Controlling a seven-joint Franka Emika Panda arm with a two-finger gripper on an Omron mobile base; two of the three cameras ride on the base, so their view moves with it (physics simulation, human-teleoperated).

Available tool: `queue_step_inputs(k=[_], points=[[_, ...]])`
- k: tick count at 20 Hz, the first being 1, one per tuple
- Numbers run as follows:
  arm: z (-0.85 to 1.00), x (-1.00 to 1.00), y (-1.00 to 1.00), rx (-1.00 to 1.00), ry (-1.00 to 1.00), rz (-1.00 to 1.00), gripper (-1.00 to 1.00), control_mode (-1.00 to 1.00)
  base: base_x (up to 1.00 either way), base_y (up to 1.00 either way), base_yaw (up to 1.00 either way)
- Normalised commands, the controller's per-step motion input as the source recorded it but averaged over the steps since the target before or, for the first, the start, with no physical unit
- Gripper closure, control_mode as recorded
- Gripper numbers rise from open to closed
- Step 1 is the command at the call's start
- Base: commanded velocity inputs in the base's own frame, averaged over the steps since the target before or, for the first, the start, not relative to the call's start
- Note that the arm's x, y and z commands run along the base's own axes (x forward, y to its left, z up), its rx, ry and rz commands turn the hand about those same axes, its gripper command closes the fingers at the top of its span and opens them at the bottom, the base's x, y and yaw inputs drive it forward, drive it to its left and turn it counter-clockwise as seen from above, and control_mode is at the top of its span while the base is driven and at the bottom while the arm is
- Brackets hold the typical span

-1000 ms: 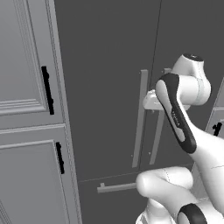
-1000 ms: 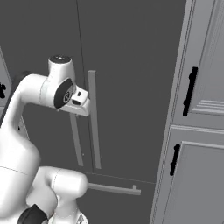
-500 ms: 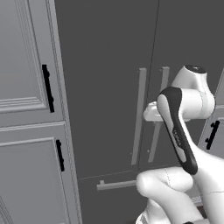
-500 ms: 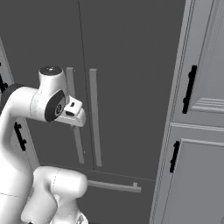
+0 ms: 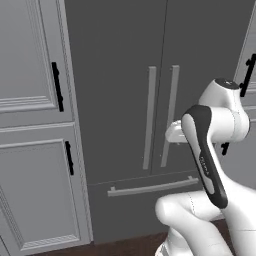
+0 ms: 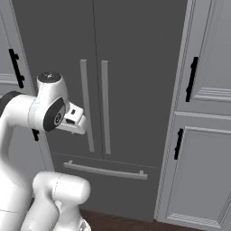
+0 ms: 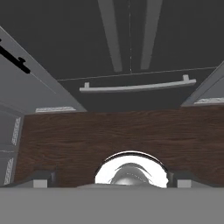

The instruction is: Grab a lemon wedge from the fridge and one ice cube from the ice bowl, and put them in the glass of lemonade.

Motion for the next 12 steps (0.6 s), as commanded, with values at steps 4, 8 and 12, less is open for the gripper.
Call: queue_step_inputs(k=[4,8,12], points=[[0.00,0.00,0.00,0.00,0.00,0.00,-1.00,1.00,-0.33,-0.03,0.01],[0.00,0.00,0.00,0.00,0.00,0.00,-1.00,1.00,-0.51,-0.01,0.00],[0.00,0.00,0.00,0.00,0.00,0.00,-1.00,1.00,-0.52,0.00,0.00]])
